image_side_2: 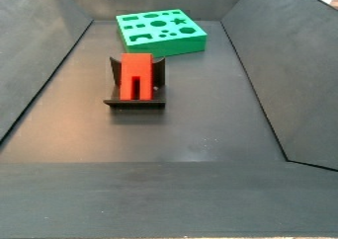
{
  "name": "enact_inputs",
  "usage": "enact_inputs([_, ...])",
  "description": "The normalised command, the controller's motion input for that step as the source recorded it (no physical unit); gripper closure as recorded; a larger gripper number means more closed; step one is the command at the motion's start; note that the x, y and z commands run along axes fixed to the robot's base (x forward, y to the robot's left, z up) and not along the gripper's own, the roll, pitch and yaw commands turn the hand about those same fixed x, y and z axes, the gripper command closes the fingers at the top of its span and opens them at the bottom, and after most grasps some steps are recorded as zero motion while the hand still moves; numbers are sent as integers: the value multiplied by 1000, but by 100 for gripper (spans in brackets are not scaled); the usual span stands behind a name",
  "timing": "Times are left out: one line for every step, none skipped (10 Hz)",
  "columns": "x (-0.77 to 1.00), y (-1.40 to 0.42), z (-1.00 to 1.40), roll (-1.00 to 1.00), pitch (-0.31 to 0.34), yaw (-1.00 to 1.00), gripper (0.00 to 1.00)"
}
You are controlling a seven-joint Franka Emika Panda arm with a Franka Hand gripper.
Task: Pick up the double-square object. Move up. Rotate the double-square object. Place the double-square object on the fixture. Regrasp the double-square object. Move to above the board. Insert the double-square object.
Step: Regrasp the double-square object.
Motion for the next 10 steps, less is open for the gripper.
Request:
enact_inputs([-9,-17,1,1000,33,22,0])
enact_inputs([-8,-17,3,1000,35,24,0])
enact_inputs([-2,-17,6,1000,40,26,0])
enact_inputs([10,-16,6,1000,45,28,0])
enact_inputs([26,-23,-3,1000,56,32,0])
enact_inputs([44,-23,-9,1000,68,38,0])
enact_inputs([50,-24,-4,1000,76,42,0])
enact_inputs([67,-28,-2,1000,97,52,0])
enact_inputs([78,-31,-8,1000,110,58,0])
enact_inputs([94,-34,-10,1000,137,76,0])
